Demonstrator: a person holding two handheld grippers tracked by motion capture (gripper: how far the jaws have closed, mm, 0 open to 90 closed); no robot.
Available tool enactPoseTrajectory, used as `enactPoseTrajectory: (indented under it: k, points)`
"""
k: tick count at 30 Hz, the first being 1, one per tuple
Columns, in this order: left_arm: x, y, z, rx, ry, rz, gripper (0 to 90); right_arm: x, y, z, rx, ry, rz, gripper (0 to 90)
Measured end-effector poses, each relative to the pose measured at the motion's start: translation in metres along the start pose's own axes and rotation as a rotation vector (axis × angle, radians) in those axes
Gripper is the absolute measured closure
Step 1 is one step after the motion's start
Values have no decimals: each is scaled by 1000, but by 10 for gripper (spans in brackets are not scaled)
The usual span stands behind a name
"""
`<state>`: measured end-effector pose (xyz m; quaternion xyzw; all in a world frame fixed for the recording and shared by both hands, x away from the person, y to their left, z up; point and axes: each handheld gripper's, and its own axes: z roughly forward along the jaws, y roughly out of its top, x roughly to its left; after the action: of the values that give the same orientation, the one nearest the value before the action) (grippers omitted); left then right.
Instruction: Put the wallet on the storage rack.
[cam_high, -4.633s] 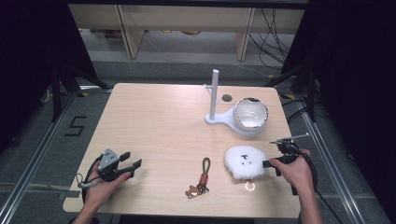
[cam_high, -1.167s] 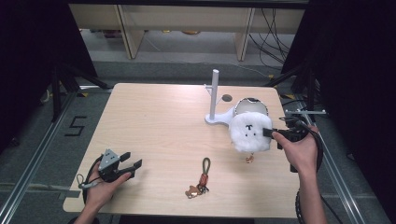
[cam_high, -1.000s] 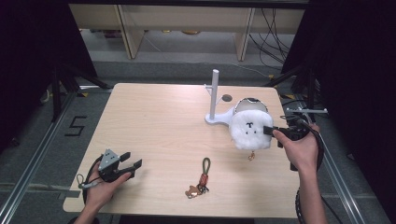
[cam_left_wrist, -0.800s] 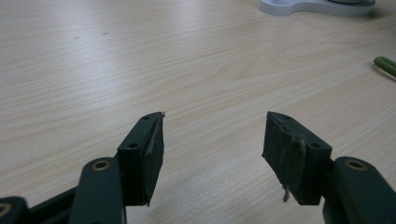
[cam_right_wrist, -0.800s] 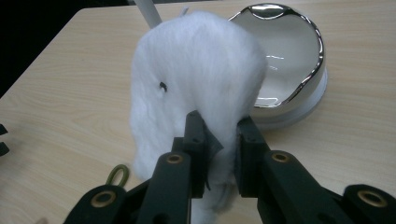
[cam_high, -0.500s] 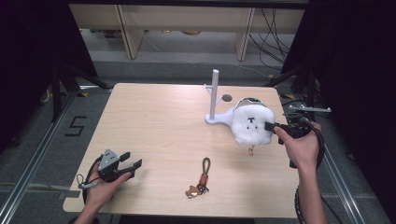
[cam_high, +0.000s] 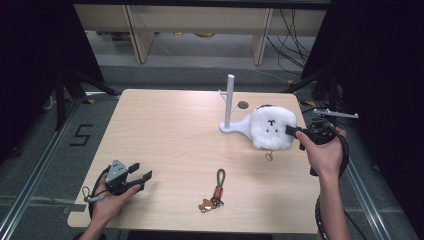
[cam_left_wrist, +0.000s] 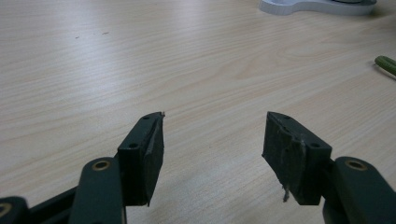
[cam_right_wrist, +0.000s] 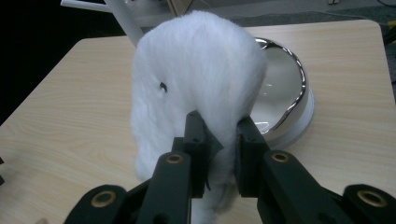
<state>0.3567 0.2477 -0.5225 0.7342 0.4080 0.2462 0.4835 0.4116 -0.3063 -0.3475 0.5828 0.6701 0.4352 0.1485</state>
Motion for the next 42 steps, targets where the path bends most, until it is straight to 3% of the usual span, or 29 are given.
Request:
enactPoseTrajectory:
  k: [2,3,7,8,9,11,13,16,17,18,19,20,22,23,34,36,37,39,42]
  points:
    - [0,0,0,-5,-5,-8,376,-2,2,0,-7,-6,-25,789]
    - [-2,-1,0,0,-3,-33,377,-2,2,1,-9,6,-16,789]
    - [-2,-1,0,1,-1,-36,377,-3,5,2,-25,-1,-18,789]
    - [-2,-1,0,1,-1,-36,377,-2,6,1,-29,-7,12,789]
    - [-2,-1,0,1,-1,-37,377,-2,6,1,-29,-7,12,789]
    - [-2,-1,0,1,1,-43,377,-4,7,2,-40,-8,-19,789]
    - [-2,-1,0,-1,-2,-33,376,-2,8,2,-41,-2,12,789]
    - [-2,-1,0,0,-1,-37,376,-2,10,3,-53,-7,11,789]
    - [-2,-1,0,0,-1,-38,377,-5,12,4,-66,-14,-22,789]
    - [0,0,0,-1,-1,-2,377,-4,13,3,-65,-7,-10,789]
    - [0,0,0,-3,-3,-2,376,-2,14,3,-67,-3,22,789]
    - [0,0,0,-3,-3,-3,376,-5,16,3,-82,-8,-19,789]
    - [0,0,0,-4,-3,-2,376,-3,18,4,-87,0,21,789]
    - [0,0,0,-3,0,-2,377,-4,20,5,-98,-8,2,789]
    - [0,0,0,-2,0,-3,376,-6,28,11,-121,-11,23,789]
    - [0,0,0,-3,0,-4,376,-8,29,14,-131,-22,3,789]
    - [0,0,0,-3,0,-5,377,-7,30,14,-131,-15,35,789]
    - [0,0,0,-3,0,-4,376,-9,31,16,-140,-21,12,789]
    - [0,0,0,-3,0,-5,376,-9,33,18,-143,-17,19,789]
